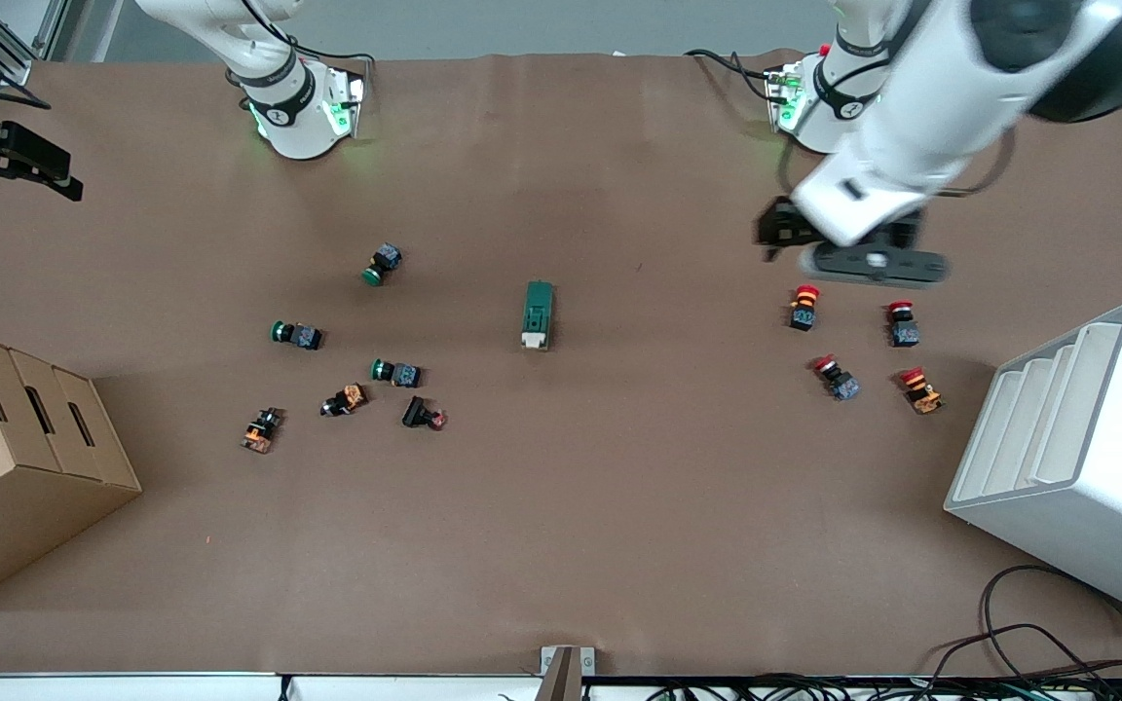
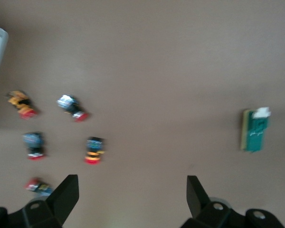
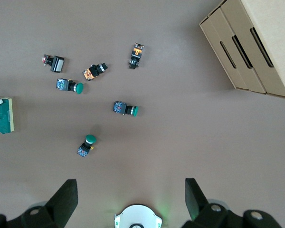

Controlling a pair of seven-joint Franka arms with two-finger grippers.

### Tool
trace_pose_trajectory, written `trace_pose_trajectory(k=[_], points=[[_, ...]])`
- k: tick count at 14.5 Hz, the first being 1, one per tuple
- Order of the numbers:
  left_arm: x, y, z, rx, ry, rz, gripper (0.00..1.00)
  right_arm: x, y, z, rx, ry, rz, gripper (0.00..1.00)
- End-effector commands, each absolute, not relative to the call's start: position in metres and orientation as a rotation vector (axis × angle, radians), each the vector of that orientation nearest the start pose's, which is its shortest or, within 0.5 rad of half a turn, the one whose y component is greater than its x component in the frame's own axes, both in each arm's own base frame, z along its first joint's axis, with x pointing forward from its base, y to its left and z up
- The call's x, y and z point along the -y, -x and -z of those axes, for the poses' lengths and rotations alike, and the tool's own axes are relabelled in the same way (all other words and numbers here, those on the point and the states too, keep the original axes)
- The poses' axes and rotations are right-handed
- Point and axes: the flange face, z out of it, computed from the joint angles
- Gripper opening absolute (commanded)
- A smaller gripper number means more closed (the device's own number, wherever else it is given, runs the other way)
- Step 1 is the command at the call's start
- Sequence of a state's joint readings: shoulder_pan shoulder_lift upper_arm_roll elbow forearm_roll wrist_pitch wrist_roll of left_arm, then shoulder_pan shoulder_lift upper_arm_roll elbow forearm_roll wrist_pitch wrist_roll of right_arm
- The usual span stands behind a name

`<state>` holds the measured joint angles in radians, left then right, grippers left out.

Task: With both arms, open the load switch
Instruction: 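Move the left gripper over the green load switch and hold it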

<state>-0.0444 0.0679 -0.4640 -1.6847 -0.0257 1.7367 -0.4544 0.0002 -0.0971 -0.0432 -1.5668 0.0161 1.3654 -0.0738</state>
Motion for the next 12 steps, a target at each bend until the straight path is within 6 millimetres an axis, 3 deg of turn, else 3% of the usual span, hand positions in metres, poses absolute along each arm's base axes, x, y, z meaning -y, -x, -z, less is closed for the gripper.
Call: trace_pose_trajectory(k=[1, 6, 11, 12], points=[[0.334, -0.488, -0.521, 0.122, 3.217, -0.028, 1.00, 0.022, -0.497, -0.664, 0.048, 3.118, -0.152, 1.00], [0.444, -0.411, -0.447, 0.334, 3.162, 0.057, 1.00, 0.023, -0.502, -0.659, 0.063, 3.125, -0.155, 1.00], [0.533, -0.336, -0.365, 0.533, 3.084, 0.288, 1.00, 0.037, -0.531, -0.625, 0.024, 3.124, -0.186, 1.00], [0.543, -0.326, -0.347, 0.576, 3.059, 0.369, 1.00, 0.038, -0.540, -0.608, 0.022, 3.119, -0.229, 1.00]])
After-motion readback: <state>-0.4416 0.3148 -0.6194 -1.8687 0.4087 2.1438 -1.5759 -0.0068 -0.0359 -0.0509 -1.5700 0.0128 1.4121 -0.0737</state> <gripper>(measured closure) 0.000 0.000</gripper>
